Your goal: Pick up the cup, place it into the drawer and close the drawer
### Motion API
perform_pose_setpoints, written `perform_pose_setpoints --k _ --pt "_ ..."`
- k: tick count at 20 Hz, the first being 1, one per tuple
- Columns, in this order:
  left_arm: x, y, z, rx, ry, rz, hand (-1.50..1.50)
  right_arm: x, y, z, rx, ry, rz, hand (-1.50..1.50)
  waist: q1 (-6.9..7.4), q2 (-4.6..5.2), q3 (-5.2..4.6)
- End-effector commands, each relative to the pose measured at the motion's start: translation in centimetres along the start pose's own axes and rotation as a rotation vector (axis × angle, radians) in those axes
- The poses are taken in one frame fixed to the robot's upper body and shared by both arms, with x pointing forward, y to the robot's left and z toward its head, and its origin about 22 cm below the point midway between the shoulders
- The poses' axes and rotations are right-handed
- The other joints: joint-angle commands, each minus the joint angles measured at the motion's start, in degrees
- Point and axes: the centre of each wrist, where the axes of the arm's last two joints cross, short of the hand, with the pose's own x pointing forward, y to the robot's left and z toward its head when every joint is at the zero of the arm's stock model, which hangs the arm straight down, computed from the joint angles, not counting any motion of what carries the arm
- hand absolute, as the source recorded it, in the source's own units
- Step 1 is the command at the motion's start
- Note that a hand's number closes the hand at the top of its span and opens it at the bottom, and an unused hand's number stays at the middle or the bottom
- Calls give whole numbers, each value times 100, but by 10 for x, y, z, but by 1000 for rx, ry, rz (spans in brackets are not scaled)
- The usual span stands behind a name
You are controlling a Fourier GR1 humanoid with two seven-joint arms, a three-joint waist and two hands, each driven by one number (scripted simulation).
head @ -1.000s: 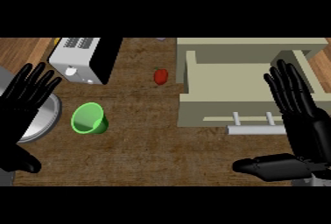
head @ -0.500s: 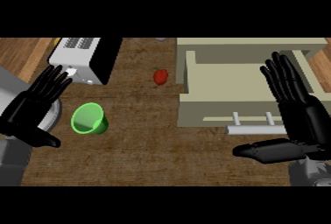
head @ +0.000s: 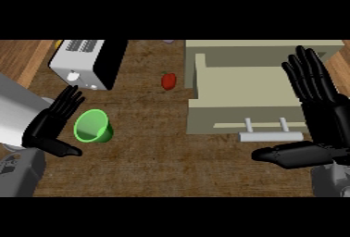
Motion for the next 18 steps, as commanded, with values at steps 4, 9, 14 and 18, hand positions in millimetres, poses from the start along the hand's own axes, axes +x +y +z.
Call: perform_pose_setpoints --k 4,9,14,18 --pt "-39 14 33 22 24 2 -150 11 -14 -14 8 -1 -5 -150 -33 25 -7" --pt "-47 7 22 55 14 -35 -150 9 -9 -16 50 -1 21 -150 -109 55 -18" --pt "-50 5 20 54 12 -28 -150 -4 -7 -15 12 -14 -2 -150 -134 73 -22" --pt "-68 -7 34 49 -8 -18 -150 9 -20 -14 20 -15 0 -150 -153 66 -26"
